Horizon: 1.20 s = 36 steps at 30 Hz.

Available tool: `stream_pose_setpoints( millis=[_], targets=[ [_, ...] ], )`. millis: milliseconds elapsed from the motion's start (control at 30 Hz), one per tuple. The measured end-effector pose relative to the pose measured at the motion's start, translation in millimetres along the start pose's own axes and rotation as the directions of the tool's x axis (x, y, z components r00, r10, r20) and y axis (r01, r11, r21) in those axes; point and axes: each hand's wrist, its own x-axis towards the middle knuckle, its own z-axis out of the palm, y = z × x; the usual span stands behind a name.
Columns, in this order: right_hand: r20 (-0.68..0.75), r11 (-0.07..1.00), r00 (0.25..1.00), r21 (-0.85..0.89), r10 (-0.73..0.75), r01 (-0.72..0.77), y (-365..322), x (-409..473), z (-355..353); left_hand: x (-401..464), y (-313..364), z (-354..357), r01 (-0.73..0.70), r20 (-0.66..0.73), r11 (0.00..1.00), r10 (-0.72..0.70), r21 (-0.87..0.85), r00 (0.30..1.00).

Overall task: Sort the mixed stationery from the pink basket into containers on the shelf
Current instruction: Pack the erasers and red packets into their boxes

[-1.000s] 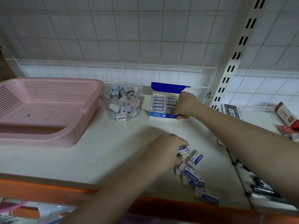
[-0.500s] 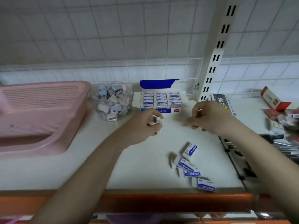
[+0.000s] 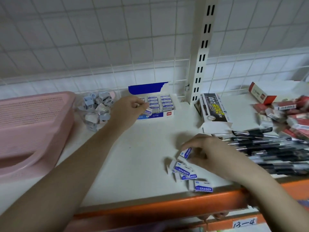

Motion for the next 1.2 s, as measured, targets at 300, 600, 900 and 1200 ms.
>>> stream_pose_setpoints(
  millis=[300,600,900,1200],
  targets=[
    [-0.173,0.997,0.983,0.059,0.060,-0.051,5.7,-2.8,11.5,4.0,-13.4,11.2,-0.070,-0.133,0.995,0.080,0.077,0.988],
    [-0.243,0.993,0.967,0.111,0.073,-0.047,7.8,-4.4,18.2,-0.4,-19.9,0.5,-0.280,0.014,0.942,0.283,0.186,0.959],
    [-0.316,0.982,0.937,0.156,0.148,-0.103,10.6,-4.4,17.7,11.1,-24.9,-15.6,-0.582,0.341,0.666,0.472,0.467,0.813],
    [-0.328,0.964,0.935,0.262,0.134,-0.046,7.9,3.4,3.1,19.3,-15.3,-14.8,-0.607,0.498,0.506,0.350,0.613,0.794]
  ],
)
